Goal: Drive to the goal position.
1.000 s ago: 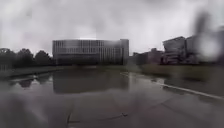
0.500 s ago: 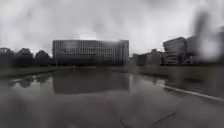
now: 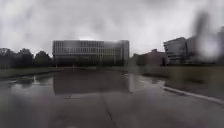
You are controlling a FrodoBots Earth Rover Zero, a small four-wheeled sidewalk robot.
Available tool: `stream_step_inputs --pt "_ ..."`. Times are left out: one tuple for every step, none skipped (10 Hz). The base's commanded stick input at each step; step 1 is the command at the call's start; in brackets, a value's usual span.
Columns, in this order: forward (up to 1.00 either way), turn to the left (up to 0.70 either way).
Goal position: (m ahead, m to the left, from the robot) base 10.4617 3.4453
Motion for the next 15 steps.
stream_step_inputs --pt "0.70 0.35" --pt "0.70 0.35" --pt "0.70 0.35" --pt "0.70 0.02" --pt "0.70 0.00" --pt "0.70 0.00" --pt "0.70 0.00" --pt "0.70 0.00" --pt "0.70 0.00" --pt "0.70 0.00" --pt "0.70 0.00" --pt "0.70 0.00" --pt "0.70 0.00" --pt "0.70 0.00" --pt "0.70 0.00"
